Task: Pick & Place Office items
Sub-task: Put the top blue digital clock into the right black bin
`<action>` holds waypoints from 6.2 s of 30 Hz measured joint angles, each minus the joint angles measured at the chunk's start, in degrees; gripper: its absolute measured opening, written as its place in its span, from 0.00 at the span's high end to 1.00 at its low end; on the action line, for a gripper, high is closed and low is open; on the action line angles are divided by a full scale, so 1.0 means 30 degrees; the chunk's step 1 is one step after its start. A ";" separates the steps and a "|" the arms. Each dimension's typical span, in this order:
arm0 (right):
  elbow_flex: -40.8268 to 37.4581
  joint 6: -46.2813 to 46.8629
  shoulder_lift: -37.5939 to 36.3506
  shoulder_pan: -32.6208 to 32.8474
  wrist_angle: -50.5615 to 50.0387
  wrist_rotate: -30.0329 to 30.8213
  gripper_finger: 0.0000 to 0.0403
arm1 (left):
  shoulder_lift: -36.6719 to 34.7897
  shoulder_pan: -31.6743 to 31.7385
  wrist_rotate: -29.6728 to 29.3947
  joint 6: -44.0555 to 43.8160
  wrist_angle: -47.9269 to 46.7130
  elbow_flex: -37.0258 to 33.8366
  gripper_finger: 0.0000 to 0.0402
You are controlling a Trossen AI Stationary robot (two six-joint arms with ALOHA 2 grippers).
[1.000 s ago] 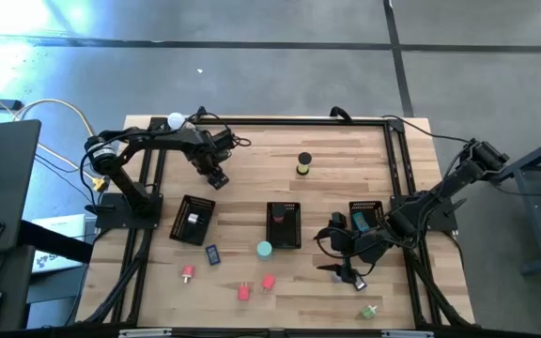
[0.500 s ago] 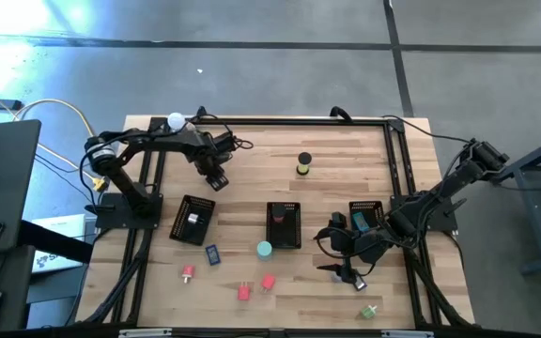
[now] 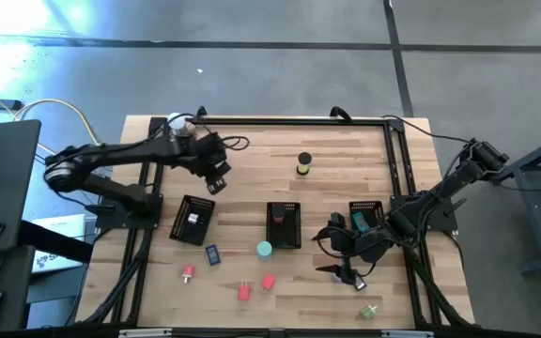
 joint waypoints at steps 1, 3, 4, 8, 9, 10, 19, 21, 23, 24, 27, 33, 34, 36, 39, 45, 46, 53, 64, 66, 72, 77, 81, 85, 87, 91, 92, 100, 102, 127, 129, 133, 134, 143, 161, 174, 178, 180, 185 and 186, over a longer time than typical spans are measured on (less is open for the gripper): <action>0.0000 0.0003 0.0000 0.0000 0.0085 0.0001 0.06 | -0.0525 -0.0492 -0.0004 -0.0104 0.0353 0.0000 0.65; 0.0000 0.0001 0.0000 -0.0001 0.0217 0.0050 0.06 | -0.1328 -0.1448 0.0003 -0.0401 0.1109 0.0015 0.65; 0.0000 0.0000 0.0000 -0.0043 0.0235 0.0193 0.06 | -0.1662 -0.1926 0.0021 -0.0421 0.1456 0.0015 0.65; 0.0000 -0.0158 0.0000 -0.0282 0.0906 0.0507 0.06 | -0.2141 -0.3798 0.0039 -0.0564 0.3193 0.0015 0.65; 0.0000 -0.0426 0.0000 -0.0365 0.1200 0.0505 0.06 | -0.2140 -0.4249 0.0039 -0.0550 0.3824 0.0015 0.65; 0.0000 -0.0738 0.0000 -0.0447 0.1533 0.0507 0.06 | -0.2127 -0.4718 0.0039 -0.0449 0.4493 0.0015 0.65; 0.0000 -0.4850 0.0000 -0.1301 0.5742 0.1321 0.06 | -0.0940 -0.8508 0.0065 0.2075 1.3103 0.0029 0.65; 0.0000 -0.5933 -0.0004 -0.1540 0.6916 0.2127 0.06 | -0.0533 -0.9096 0.0065 0.2626 1.4976 0.0029 0.65; 0.0000 -0.6827 0.0000 -0.1803 0.7980 0.2791 0.06 | 0.0001 -0.9580 0.0061 0.3226 1.6766 0.0031 0.65; 0.0000 -0.7267 0.0000 -0.1968 0.8445 0.2977 0.06 | 0.0259 -0.9776 0.0068 0.3543 1.7463 0.0036 0.65; 0.0001 -0.8207 -0.0007 -0.2445 0.9525 0.3093 0.06 | 0.1176 -1.0212 0.0068 0.4181 1.9526 0.0036 0.65; 0.0007 -0.8277 -0.0007 -0.3301 1.0158 0.2435 0.06 | 0.2779 -1.0250 0.0076 0.4631 2.1538 0.0036 0.65; 0.0007 -0.8169 -0.0007 -0.3363 1.0155 0.2371 0.06 | 0.2970 -1.0151 0.0089 0.4595 2.1715 0.0036 0.65; 0.0007 -0.7912 -0.0007 -0.3417 1.0147 0.2036 0.06 | 0.3136 -0.9940 0.0076 0.4220 2.1518 0.0036 0.65; 0.0007 -0.7825 -0.0007 -0.3461 0.9800 0.1913 0.06 | 0.3316 -0.9665 0.0056 0.4100 2.1072 0.0044 0.65; 0.0007 -0.6046 -0.0007 -0.3286 0.8243 0.1905 0.06 | 0.3280 -0.9292 0.0081 0.2525 1.7327 0.0404 0.65; 0.0007 -0.5728 -0.0007 -0.3297 0.7958 0.1887 0.06 | 0.3280 -0.9245 0.0076 0.2341 1.6434 0.0640 0.65; 0.0000 -0.4000 -0.0007 -0.4154 0.6456 0.1212 0.06 | 0.3438 -0.9397 0.0064 0.2176 1.2738 0.2080 0.65; 0.0015 -0.3033 0.0507 -0.5946 0.5418 -0.1812 0.06 | 0.5295 -0.9785 -0.0178 0.2711 1.2287 0.3017 0.65; -0.0007 -0.3417 0.0961 -0.6076 0.5193 -0.2611 0.06 | 0.5566 -0.9785 -0.0184 0.2754 1.2336 0.3212 0.65; -0.0036 -0.4877 0.2828 -0.6291 0.6772 -0.2464 0.06 | 0.6143 -0.9777 -0.0201 0.3058 1.2450 0.3636 0.65; 0.0007 -0.5129 0.3030 -0.6295 0.7481 -0.2429 0.06 | 0.6143 -0.9776 -0.0207 0.3072 1.2473 0.3665 0.65; 0.0007 -0.5136 0.3038 -0.6309 0.7473 -0.2610 0.06 | 0.6143 -0.9762 -0.0237 0.3096 1.2487 0.3665 0.65; 0.0007 -0.5136 0.3038 -0.6309 0.7119 -0.2533 0.06 | 0.6136 -0.9719 -0.0478 0.3123 1.2551 0.3665 0.65; 0.0007 -0.5136 0.3038 -0.6317 0.7000 -0.2459 0.06 | 0.6136 -0.9713 -0.0478 0.3123 1.2545 0.3665 0.65; 0.0007 -0.5331 0.3038 -0.6309 0.7028 -0.2485 0.06 | 0.6136 -0.9716 -0.0478 0.3123 1.2549 0.3665 0.65; 0.0007 -0.5374 0.3038 -0.6309 0.7028 -0.2489 0.06 | 0.6136 -0.9719 -0.0471 0.3123 1.2553 0.3665 0.65; 0.0007 -0.5495 0.3038 -0.6330 0.7108 -0.2502 0.23 | 0.6136 -0.9719 -0.0463 0.3108 1.2552 0.3657 0.65; 0.0007 -0.5501 0.3038 -0.6339 0.7182 -0.2488 0.30 | 0.6133 -0.9719 -0.0449 0.3108 1.2560 0.3657 0.65; 0.0015 -0.6399 0.3045 -0.6214 0.6736 -0.2033 0.65 | 0.6114 -0.9853 -0.0471 0.4128 1.2560 0.3643 0.40; 0.0015 -0.6388 0.3035 -0.6091 0.6495 -0.1930 0.65 | 0.6114 -0.9894 -0.0478 0.4143 1.2582 0.3643 0.34; 0.0015 -0.6020 0.2960 -0.5532 0.5920 -0.1155 0.65 | 0.6114 -0.9897 -0.0471 0.4165 1.2567 0.3643 0.29; 0.0015 -0.5898 0.2868 -0.5323 0.5542 -0.0733 0.65 | 0.6114 -0.9894 -0.0471 0.4175 1.2564 0.3643 0.29; 0.0020 -0.1967 0.1050 -0.1825 0.2100 0.5432 0.65 | 0.6114 -0.9833 -0.0507 0.4194 1.2553 0.3643 0.28; 0.0015 1.4196 -0.0109 0.6303 -0.9070 1.2360 0.65 | 0.6114 -0.9683 -0.0514 0.4055 1.2553 0.3636 0.28; 0.1249 2.3532 -0.0197 0.6849 -1.9295 0.9106 0.65 | 0.6114 -0.9683 -0.0534 0.4055 1.3500 0.3636 0.28; 0.2319 2.5007 -0.0197 0.6845 -2.1362 0.7915 0.65 | 0.6114 -0.9683 -0.1376 0.4070 1.3500 0.3636 0.28; 0.2483 2.6050 -0.0188 0.6849 -2.2212 0.7082 0.65 | 0.6114 -0.9670 -0.1546 0.4094 1.3493 0.3636 0.28; 0.2455 3.0308 0.0670 0.6845 -2.5839 0.3605 0.65 | 0.6114 -0.9462 -0.1549 0.4100 1.3500 0.3636 0.28; 0.2455 3.0976 0.0993 0.6849 -2.6463 0.3086 0.65 | 0.6114 -0.9431 -0.1549 0.4099 1.3500 0.3636 0.28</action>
